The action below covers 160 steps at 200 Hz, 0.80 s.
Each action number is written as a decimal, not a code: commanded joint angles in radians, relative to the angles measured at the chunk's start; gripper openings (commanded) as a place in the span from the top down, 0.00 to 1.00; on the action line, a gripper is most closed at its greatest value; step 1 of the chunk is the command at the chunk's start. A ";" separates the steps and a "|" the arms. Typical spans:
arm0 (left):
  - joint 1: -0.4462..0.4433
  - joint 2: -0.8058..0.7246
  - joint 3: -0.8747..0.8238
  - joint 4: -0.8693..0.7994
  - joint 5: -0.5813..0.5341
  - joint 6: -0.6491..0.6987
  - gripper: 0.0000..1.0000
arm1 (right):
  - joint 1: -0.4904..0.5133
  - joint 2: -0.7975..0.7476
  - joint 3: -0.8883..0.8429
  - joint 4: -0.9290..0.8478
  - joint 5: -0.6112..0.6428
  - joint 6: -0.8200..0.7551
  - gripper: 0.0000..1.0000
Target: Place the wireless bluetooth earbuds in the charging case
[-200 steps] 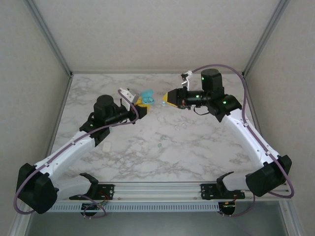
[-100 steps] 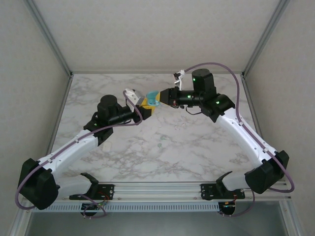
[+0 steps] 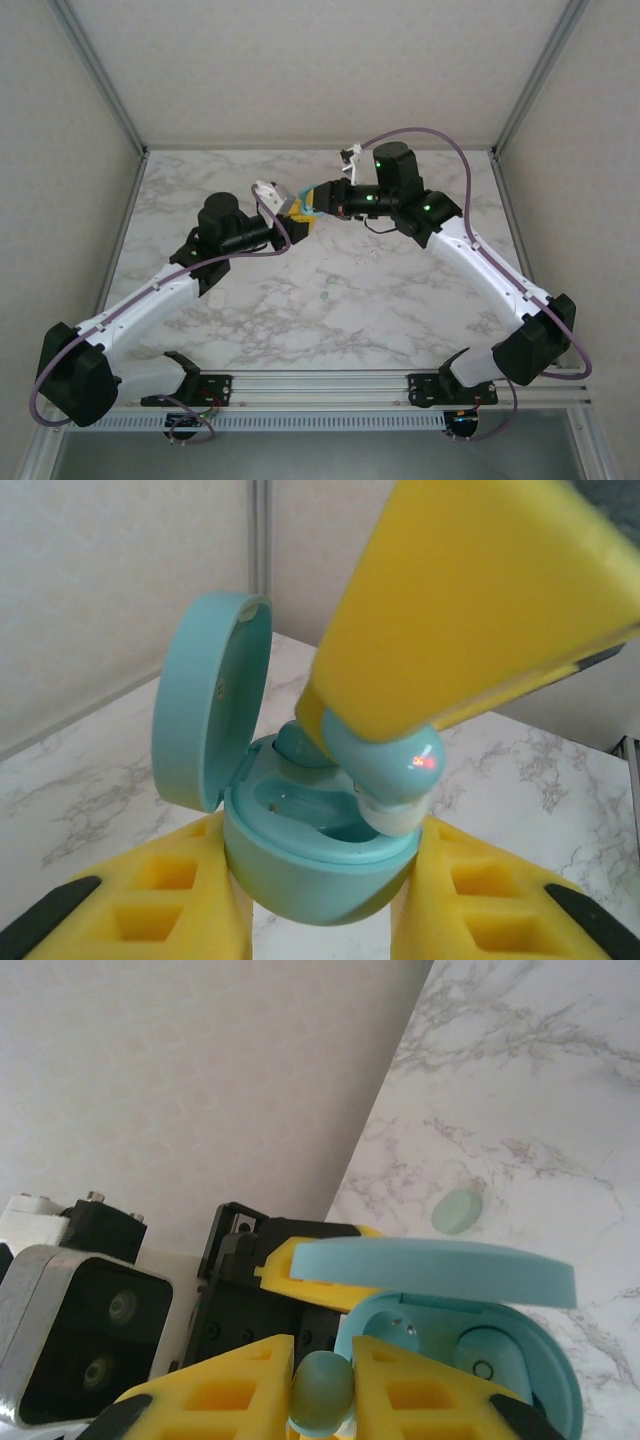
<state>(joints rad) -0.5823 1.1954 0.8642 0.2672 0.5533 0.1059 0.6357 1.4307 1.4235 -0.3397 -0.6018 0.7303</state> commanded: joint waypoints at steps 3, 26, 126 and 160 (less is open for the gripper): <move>-0.014 -0.033 0.034 0.010 0.027 0.006 0.77 | 0.009 -0.003 0.021 0.024 0.041 -0.014 0.79; -0.016 -0.037 0.034 0.013 0.023 0.004 0.77 | 0.010 0.000 0.020 0.025 0.051 -0.008 0.79; -0.017 -0.040 0.024 0.069 -0.015 -0.045 0.77 | 0.029 0.002 0.019 -0.016 0.058 -0.016 0.79; -0.017 -0.039 0.027 0.074 -0.011 -0.045 0.77 | 0.029 0.008 0.027 -0.047 0.086 -0.033 0.79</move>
<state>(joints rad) -0.5884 1.1809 0.8642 0.2775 0.5442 0.0788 0.6590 1.4307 1.4258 -0.3321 -0.5568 0.7238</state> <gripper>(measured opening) 0.330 0.212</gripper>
